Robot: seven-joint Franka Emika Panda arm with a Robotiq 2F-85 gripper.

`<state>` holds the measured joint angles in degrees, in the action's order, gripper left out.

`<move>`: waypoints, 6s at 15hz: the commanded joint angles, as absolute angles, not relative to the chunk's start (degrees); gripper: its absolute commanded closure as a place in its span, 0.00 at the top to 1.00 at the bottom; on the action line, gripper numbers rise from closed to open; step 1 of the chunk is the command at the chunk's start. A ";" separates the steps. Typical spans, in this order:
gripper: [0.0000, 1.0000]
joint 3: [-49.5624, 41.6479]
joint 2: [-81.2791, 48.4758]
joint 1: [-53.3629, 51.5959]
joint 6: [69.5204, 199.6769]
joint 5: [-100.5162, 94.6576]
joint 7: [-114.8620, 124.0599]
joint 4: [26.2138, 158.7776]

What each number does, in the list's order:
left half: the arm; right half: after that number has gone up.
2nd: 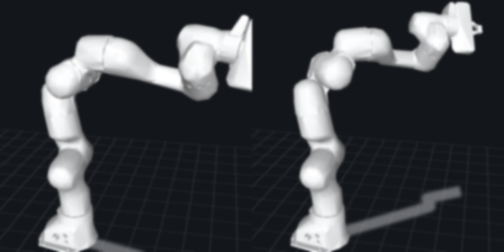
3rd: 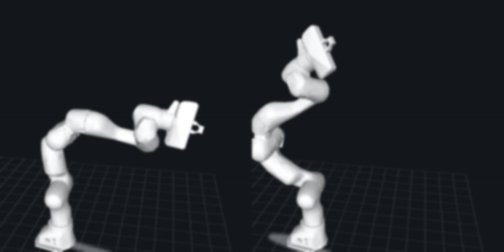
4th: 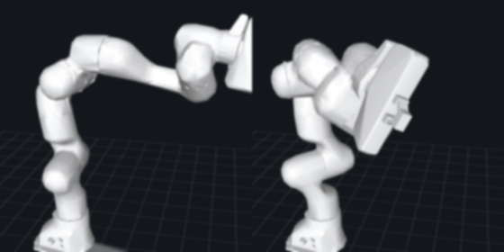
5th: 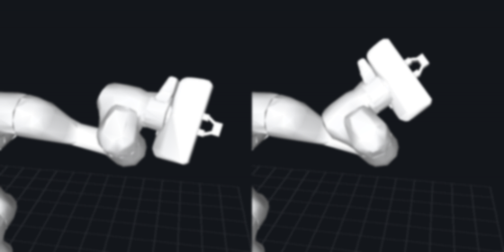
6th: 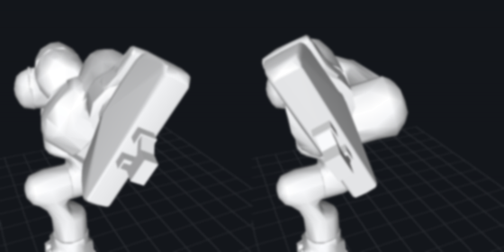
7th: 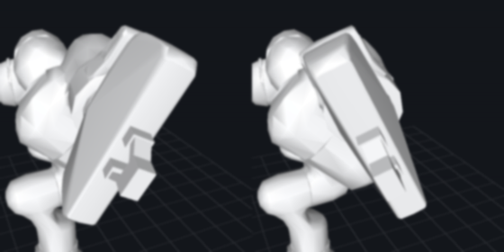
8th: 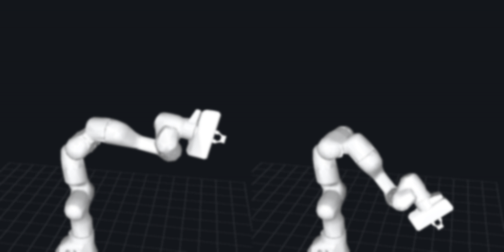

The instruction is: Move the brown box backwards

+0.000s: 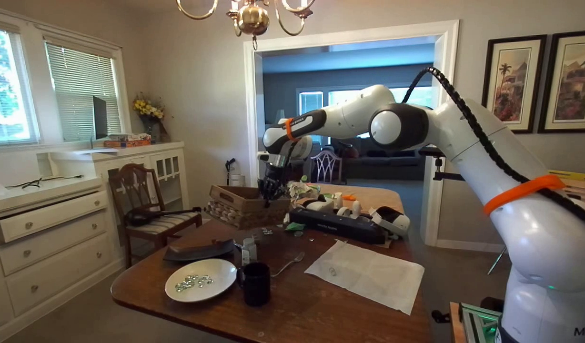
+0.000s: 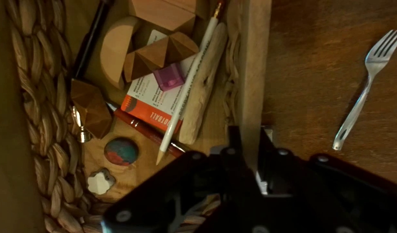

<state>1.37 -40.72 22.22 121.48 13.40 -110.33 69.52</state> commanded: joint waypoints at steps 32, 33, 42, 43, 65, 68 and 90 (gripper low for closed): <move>0.04 -16.37 -41.80 14.83 111.53 -1.71 -84.52 67.42; 0.04 -17.30 -41.25 13.33 111.98 -3.85 -84.07 66.82; 0.04 -18.86 -40.82 6.51 104.66 -25.89 -84.78 60.26; 0.04 -18.28 -41.12 6.64 103.84 -27.86 -85.11 59.78; 0.15 -14.67 -49.39 10.54 109.63 -32.11 -71.37 60.50; 0.15 -13.84 -49.74 11.14 110.09 -31.06 -70.68 59.66; 0.04 -8.27 -52.59 11.66 135.60 -28.95 -73.51 64.02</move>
<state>-9.62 -53.17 10.63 130.13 -30.50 -71.35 62.90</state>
